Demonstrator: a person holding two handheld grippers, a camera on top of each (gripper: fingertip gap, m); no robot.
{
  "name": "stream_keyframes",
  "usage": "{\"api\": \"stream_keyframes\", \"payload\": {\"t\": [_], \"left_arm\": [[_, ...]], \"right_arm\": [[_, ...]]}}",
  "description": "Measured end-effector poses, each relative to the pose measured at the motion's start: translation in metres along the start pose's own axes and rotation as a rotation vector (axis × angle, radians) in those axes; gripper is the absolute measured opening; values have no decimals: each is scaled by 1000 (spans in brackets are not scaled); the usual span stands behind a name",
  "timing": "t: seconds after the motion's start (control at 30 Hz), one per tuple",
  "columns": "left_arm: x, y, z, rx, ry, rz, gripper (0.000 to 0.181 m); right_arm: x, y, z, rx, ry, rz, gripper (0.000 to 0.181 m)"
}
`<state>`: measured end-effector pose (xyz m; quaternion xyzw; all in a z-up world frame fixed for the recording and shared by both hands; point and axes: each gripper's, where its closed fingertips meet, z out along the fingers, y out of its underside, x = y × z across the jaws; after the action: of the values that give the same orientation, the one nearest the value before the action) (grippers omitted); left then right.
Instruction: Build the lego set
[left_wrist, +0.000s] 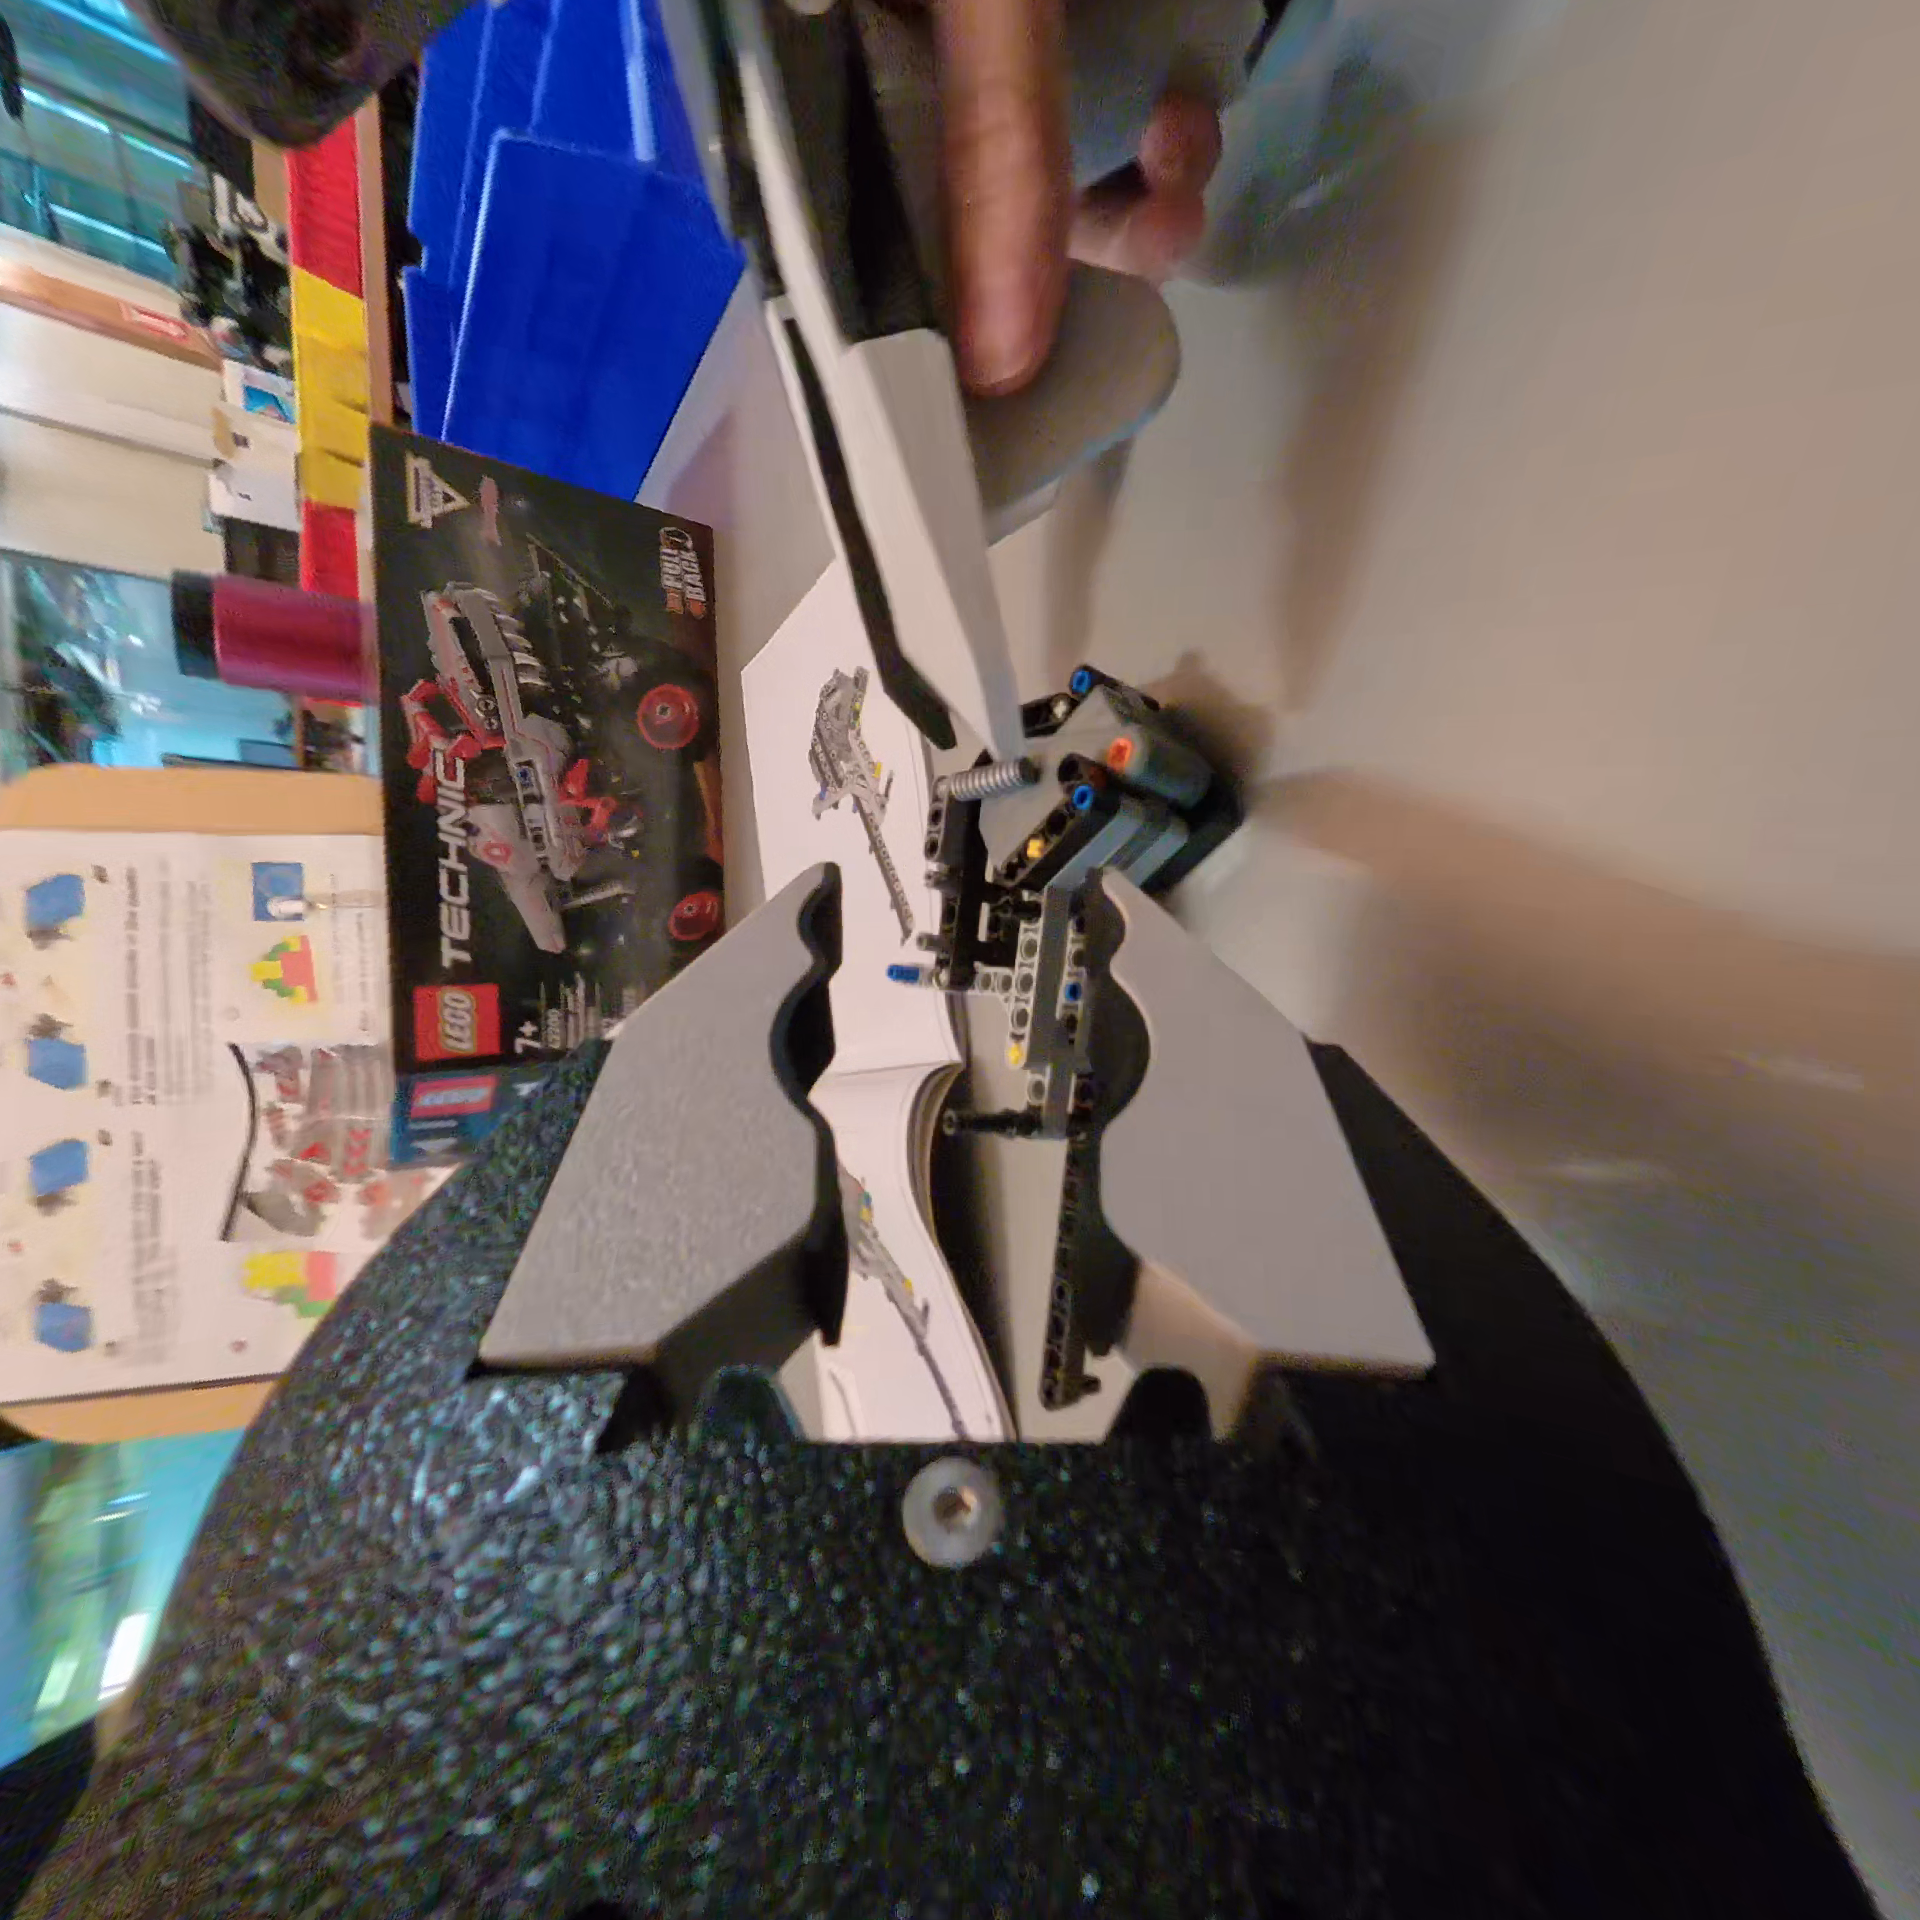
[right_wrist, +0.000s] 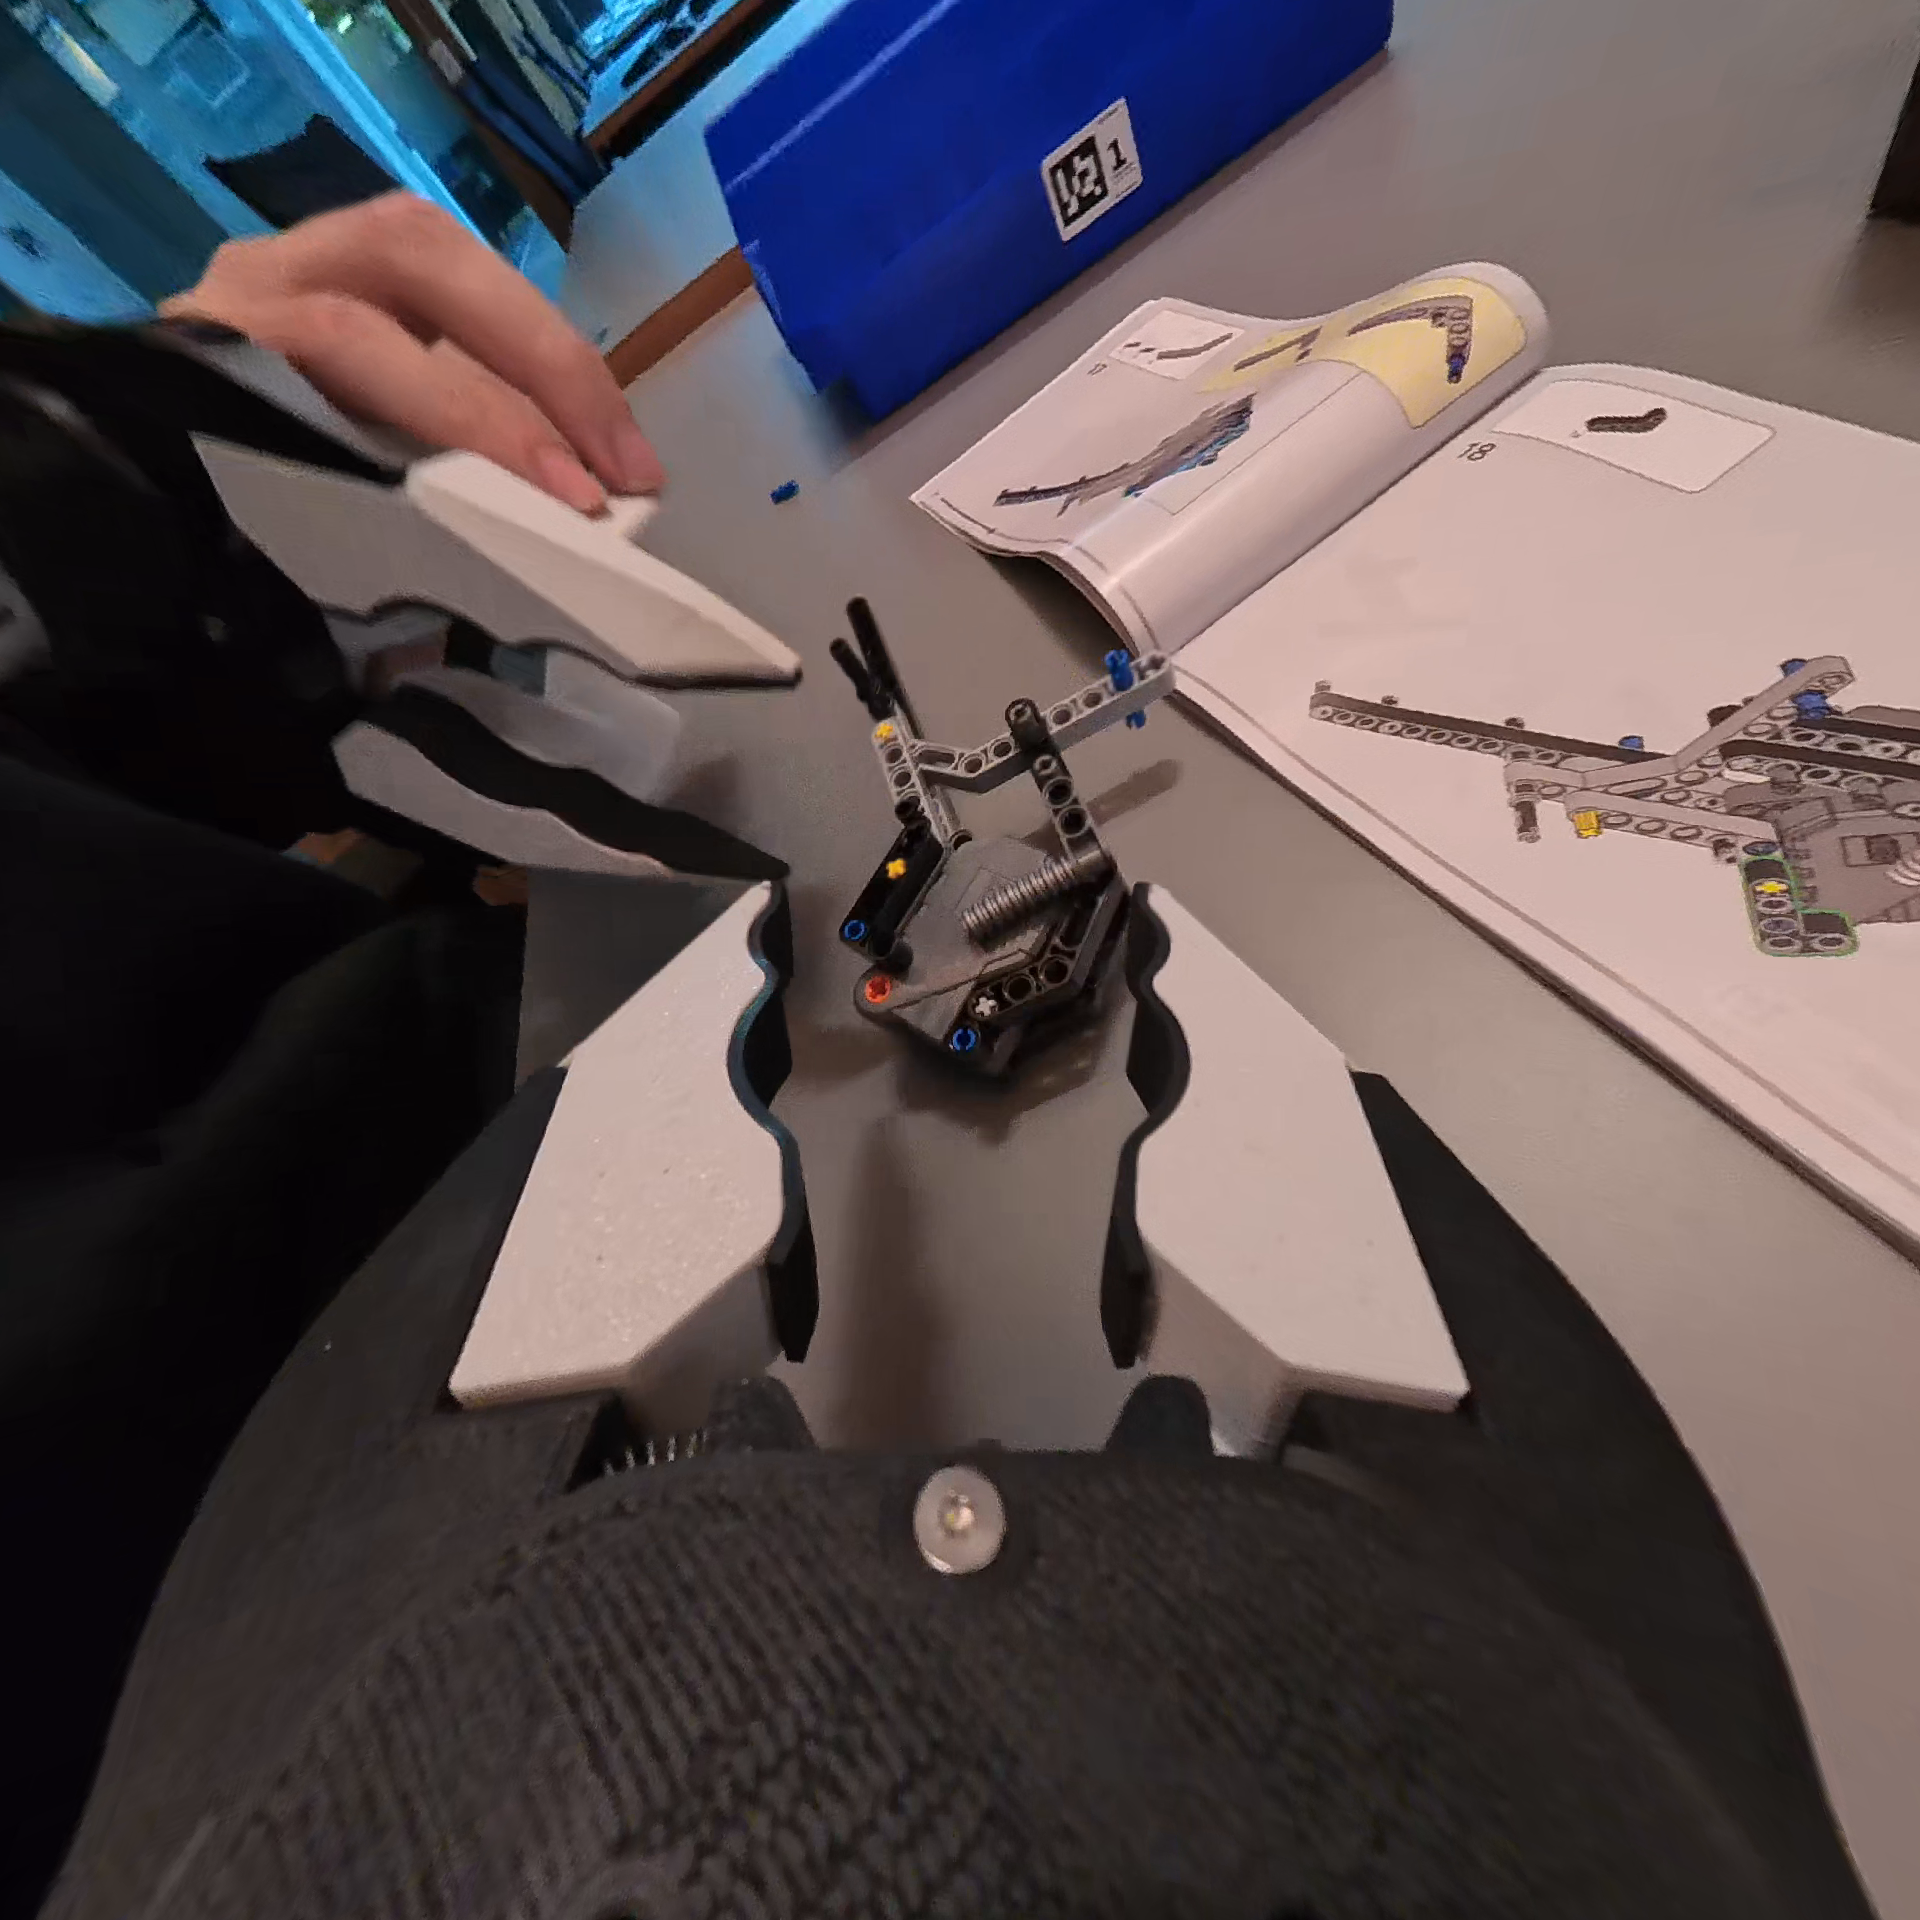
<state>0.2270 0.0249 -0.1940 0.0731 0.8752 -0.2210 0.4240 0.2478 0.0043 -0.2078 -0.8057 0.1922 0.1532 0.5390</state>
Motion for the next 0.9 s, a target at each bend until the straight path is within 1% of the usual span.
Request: {"api": "stream_keyframes", "payload": {"t": [0.07,0.13,0.2,0.23,0.3,0.33,0.37,0.43,0.5,0.53,0.67,0.83,0.87,0.9], "left_arm": [[-5,1,-9,19,15,-73,44],[-12,6,-15,28,12,-139,44],[-20,14,-20,33,1,-212,44],[-25,19,-22,36,-10,-251,44],[-36,32,-24,26,-38,-332,42],[-41,41,-24,9,-49,-370,42],[-47,50,-24,-9,-66,-406,41],[-55,65,-24,-27,-93,-467,40],[-58,74,-23,-31,-96,-520,38],[-59,78,-23,-32,-96,-541,36],[-63,90,-20,-20,-85,-586,35],[-68,97,-10,0,-38,-638,34],[-69,96,-6,8,-18,-654,34],[-70,93,-2,17,5,-662,34]], "right_arm": [[3,3,-4,-27,45,-10,64],[8,5,-6,-61,108,-9,70],[4,13,-2,-123,131,-6,70],[4,17,2,-158,158,-21,75],[13,24,8,-223,247,-54,91],[15,27,13,-249,272,-62,95],[13,31,18,-271,265,-73,96],[15,30,25,-267,279,-100,92],[14,31,27,-286,258,-145,69],[12,33,28,-296,238,-167,62],[15,36,27,-331,190,-337,61],[9,35,32,-355,27,-526,61],[12,34,30,-374,35,-539,60],[17,31,25,-394,69,-538,65]]}}
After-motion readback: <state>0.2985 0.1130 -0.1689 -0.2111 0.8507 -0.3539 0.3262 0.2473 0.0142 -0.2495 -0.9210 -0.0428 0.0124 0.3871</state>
